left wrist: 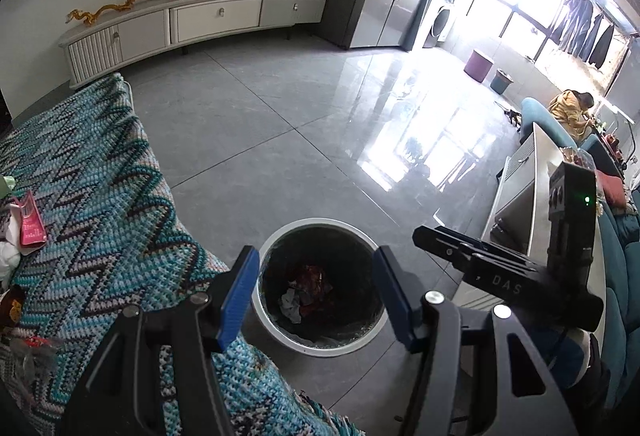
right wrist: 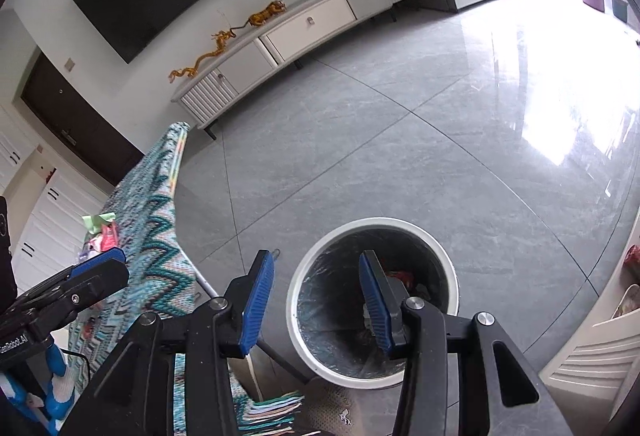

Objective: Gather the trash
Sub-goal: 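Open the right tool over the bin while the left tool opens, dropping both bags, then move both open tools back to the remaining trash on the rug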

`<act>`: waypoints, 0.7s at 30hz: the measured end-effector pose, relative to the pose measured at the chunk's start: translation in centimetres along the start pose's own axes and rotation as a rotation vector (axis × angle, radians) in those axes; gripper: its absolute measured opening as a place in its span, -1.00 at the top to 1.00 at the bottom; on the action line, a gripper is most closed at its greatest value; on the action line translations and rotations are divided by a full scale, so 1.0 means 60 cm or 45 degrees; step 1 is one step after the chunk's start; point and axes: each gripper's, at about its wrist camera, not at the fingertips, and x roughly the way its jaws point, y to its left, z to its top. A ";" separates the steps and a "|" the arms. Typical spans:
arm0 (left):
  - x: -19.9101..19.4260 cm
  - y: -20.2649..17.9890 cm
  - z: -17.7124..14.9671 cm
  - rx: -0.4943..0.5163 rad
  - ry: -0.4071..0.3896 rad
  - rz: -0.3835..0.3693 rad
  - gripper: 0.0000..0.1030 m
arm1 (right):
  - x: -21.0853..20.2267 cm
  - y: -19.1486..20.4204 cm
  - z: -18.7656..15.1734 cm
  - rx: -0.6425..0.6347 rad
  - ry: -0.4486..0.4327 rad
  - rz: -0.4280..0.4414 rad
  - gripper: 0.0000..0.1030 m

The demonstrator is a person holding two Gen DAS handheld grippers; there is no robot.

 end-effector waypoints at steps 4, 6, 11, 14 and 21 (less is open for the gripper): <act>-0.061 0.017 -0.008 -0.026 -0.076 0.018 -0.22 | -0.037 0.037 0.003 -0.036 -0.051 0.031 0.18; -0.090 0.017 -0.011 -0.042 -0.121 0.035 -0.23 | -0.062 0.064 0.004 -0.073 -0.084 0.057 0.18; -0.191 0.050 -0.036 -0.091 -0.249 0.126 -0.24 | -0.118 0.133 0.003 -0.166 -0.159 0.134 0.18; -0.265 0.086 -0.057 -0.126 -0.340 0.198 -0.24 | -0.156 0.185 0.002 -0.239 -0.207 0.186 0.18; -0.435 0.173 -0.100 -0.226 -0.555 0.379 -0.24 | -0.222 0.304 0.004 -0.407 -0.288 0.291 0.18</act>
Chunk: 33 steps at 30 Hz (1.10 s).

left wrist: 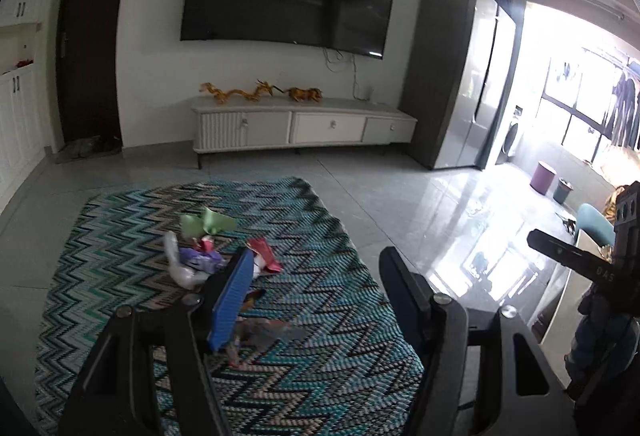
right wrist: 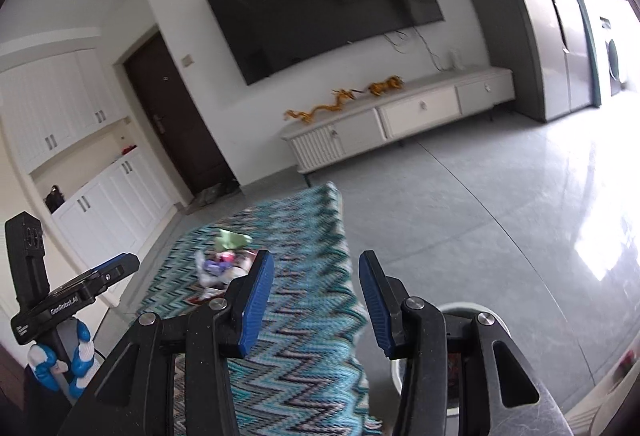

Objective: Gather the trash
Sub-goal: 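Move both open tools back to the remaining trash on the rug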

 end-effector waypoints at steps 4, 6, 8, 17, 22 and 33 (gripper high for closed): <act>-0.044 0.055 0.019 -0.029 -0.079 0.082 -0.24 | 0.002 0.057 0.027 -0.079 -0.023 0.062 0.18; -0.055 0.074 0.023 -0.039 -0.098 0.100 -0.23 | 0.010 0.082 0.037 -0.103 -0.021 0.108 0.18; -0.055 0.086 0.019 -0.044 -0.091 0.100 -0.23 | 0.027 0.101 0.041 -0.130 -0.013 0.130 0.18; 0.095 0.114 -0.063 -0.048 0.188 0.042 -0.23 | 0.187 0.121 0.018 -0.173 0.181 0.156 0.18; 0.187 0.134 -0.109 -0.034 0.319 -0.021 -0.23 | 0.296 0.109 0.004 -0.170 0.294 0.155 0.18; 0.301 0.153 -0.166 -0.021 0.453 -0.133 -0.23 | 0.513 0.098 -0.037 -0.120 0.493 0.212 0.18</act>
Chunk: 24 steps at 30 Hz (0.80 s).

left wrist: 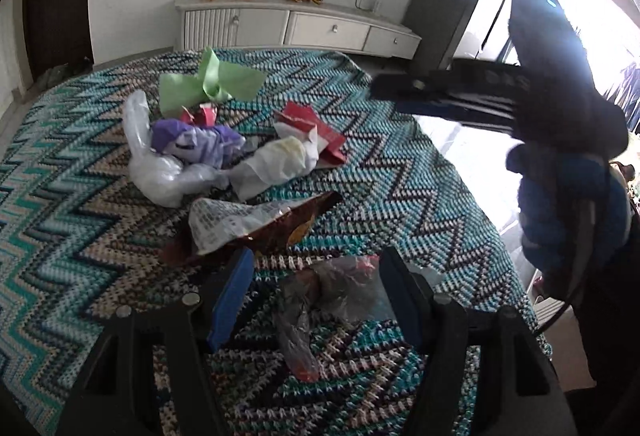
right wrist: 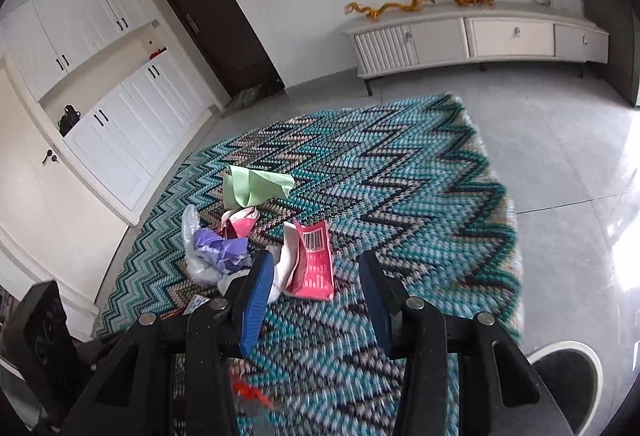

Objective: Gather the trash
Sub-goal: 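Grasp the pink carton with the right tool while the left tool grasps a clear wrapper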

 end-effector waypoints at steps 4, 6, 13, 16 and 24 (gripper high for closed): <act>0.019 0.011 -0.006 -0.026 0.021 -0.010 -0.23 | 0.059 0.001 0.013 -0.014 0.041 -0.008 0.18; 0.024 0.017 -0.010 -0.040 0.024 -0.016 -0.23 | 0.082 -0.003 0.016 -0.015 0.062 -0.016 0.18; 0.032 0.017 -0.014 -0.043 0.009 -0.026 -0.22 | 0.131 -0.002 0.004 -0.027 0.127 0.019 0.18; 0.034 0.014 -0.014 -0.038 0.003 -0.026 -0.22 | 0.144 0.006 -0.001 -0.050 0.144 0.017 0.20; 0.026 0.003 -0.028 -0.006 0.002 -0.010 0.23 | 0.143 0.018 -0.009 -0.112 0.137 0.030 0.48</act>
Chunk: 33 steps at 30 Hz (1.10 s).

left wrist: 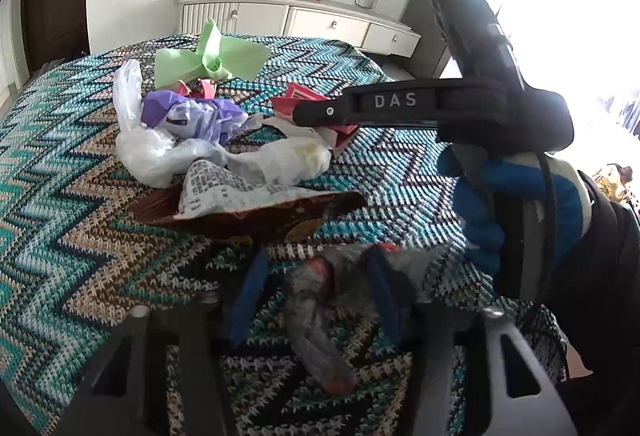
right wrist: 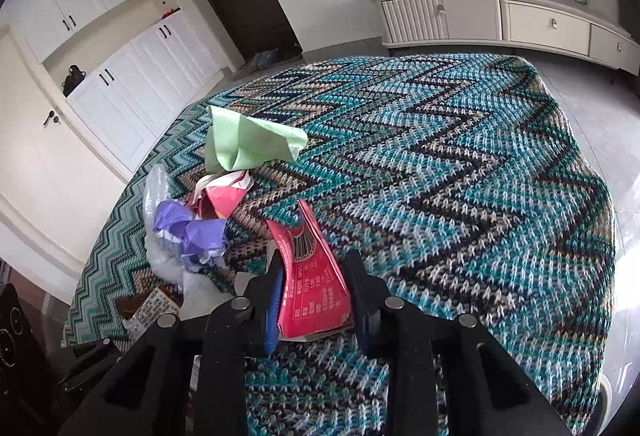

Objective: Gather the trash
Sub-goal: 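Grasp the pink carton with the right tool while the left tool grasps a clear wrapper, then carry the pink carton and clear wrapper over the white bin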

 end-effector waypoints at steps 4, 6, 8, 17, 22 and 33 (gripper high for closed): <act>-0.006 -0.005 -0.008 -0.026 0.004 0.002 0.54 | -0.030 0.002 -0.019 0.002 -0.030 -0.003 0.49; -0.015 -0.010 -0.015 -0.037 0.001 -0.002 0.57 | -0.053 0.001 -0.028 0.013 -0.055 -0.008 0.49; -0.026 -0.018 -0.021 -0.040 -0.006 0.003 0.59 | -0.076 0.001 -0.036 0.026 -0.076 -0.010 0.50; -0.119 -0.077 -0.027 -0.009 -0.108 0.050 0.61 | -0.222 0.020 -0.076 0.046 -0.213 -0.008 0.50; -0.170 -0.109 -0.019 0.012 -0.173 0.067 0.61 | -0.321 0.030 -0.108 0.049 -0.311 -0.010 0.50; -0.238 -0.239 0.018 0.122 -0.287 0.062 0.61 | -0.519 0.004 -0.201 0.100 -0.535 -0.064 0.50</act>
